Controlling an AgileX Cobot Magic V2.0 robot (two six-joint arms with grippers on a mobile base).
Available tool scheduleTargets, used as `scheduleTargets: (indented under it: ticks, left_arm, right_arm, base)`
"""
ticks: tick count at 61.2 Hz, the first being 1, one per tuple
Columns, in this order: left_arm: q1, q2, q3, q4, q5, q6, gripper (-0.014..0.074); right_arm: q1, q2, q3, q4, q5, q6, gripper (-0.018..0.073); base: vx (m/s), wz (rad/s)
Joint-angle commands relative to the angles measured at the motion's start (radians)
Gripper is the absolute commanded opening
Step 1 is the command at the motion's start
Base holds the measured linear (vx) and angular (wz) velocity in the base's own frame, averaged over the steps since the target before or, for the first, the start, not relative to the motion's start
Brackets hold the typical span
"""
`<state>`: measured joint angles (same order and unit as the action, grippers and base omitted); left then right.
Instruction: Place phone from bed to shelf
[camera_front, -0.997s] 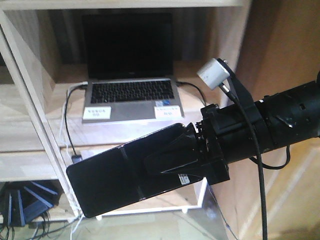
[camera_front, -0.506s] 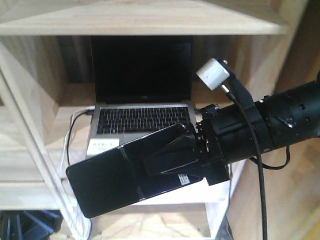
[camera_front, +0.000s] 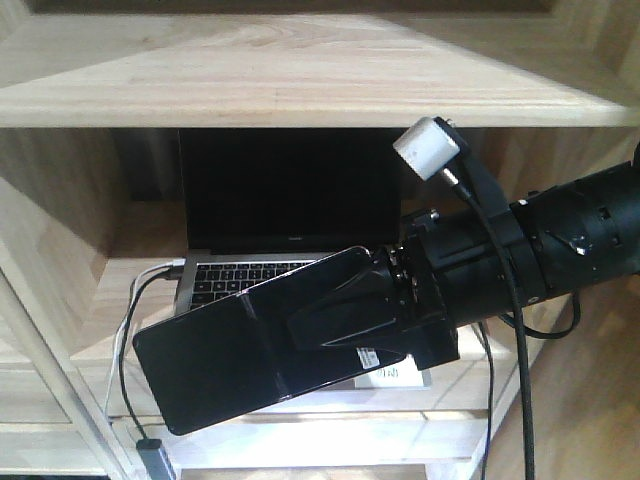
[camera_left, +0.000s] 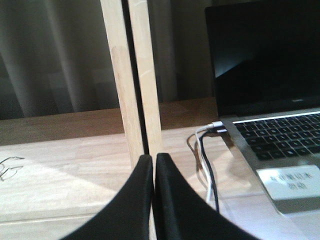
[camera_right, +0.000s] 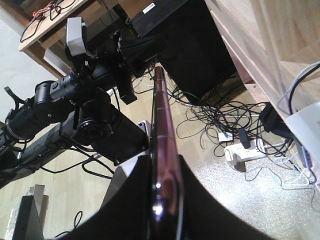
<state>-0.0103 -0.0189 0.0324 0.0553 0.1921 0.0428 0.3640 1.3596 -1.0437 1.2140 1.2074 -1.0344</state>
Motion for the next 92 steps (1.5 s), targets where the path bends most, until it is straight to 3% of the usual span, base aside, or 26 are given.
scheduleTargets:
  ticks: [1, 92]
  left_arm:
    - [-0.002, -0.005, -0.026, -0.004, -0.073, -0.004, 0.0001]
    - [-0.002, -0.005, -0.026, -0.004, -0.073, -0.004, 0.0001]
  right_arm:
    - [0.000, -0.032, -0.026, 0.088, 0.080, -0.004, -0.0001]
    - [0.000, -0.032, -0.026, 0.088, 0.082, -0.004, -0.0001]
  base:
    - [0.09, 0.04]
    - [0.01, 0.00]
